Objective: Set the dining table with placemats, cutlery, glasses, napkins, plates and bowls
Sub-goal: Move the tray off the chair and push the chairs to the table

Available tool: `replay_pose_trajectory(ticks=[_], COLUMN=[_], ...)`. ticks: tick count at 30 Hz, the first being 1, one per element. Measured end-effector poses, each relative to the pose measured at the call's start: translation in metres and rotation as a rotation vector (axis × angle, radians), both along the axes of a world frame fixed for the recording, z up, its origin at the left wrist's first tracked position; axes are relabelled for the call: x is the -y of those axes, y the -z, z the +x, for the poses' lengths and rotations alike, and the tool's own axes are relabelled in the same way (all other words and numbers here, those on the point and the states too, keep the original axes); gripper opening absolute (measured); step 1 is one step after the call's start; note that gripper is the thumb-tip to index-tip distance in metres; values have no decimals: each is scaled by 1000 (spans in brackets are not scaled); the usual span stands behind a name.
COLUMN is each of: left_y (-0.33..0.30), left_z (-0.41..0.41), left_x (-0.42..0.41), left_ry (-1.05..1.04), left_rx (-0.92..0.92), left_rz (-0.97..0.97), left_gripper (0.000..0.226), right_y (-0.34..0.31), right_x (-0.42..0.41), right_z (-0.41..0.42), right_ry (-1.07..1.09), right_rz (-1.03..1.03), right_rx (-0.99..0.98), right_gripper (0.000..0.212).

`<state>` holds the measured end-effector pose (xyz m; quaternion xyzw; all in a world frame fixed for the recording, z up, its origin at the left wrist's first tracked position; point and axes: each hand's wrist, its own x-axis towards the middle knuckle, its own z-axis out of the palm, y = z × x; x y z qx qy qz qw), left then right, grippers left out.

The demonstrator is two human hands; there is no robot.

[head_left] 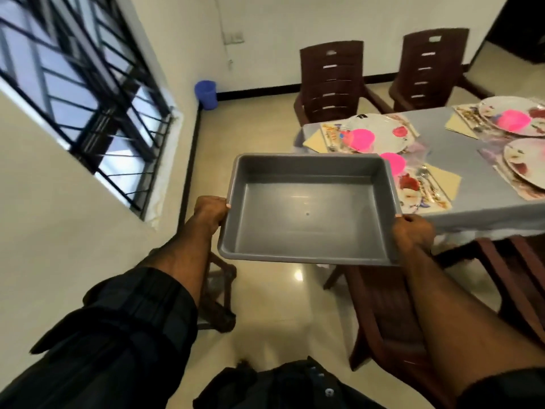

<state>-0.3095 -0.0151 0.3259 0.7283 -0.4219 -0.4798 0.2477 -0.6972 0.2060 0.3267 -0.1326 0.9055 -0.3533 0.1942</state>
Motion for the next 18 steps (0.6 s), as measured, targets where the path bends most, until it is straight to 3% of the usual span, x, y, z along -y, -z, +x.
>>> replay_pose_trajectory(ticks=[5,9,12,15,18], left_y=[-2,3,9,21,44], left_z=[103,176,223,262,288], left_x=[29,54,63,73,82], left_ry=[-122,-153,-194,-250,-333], left_rx=[-125,-174,-179,-156,-133], left_rz=[42,55,71,110,137], left_gripper=[23,24,28,23,21], right_y=[-1,13,9,17,34], right_x=[84,151,194,253,318], right_z=[55,83,117,145,164], right_ry=[-157,-277,-303,-355,-505], right_rz=[-42,-29,-92,-51,70], right_rx=[96,329,446,464,421], right_gripper=[31,39,18,36,29])
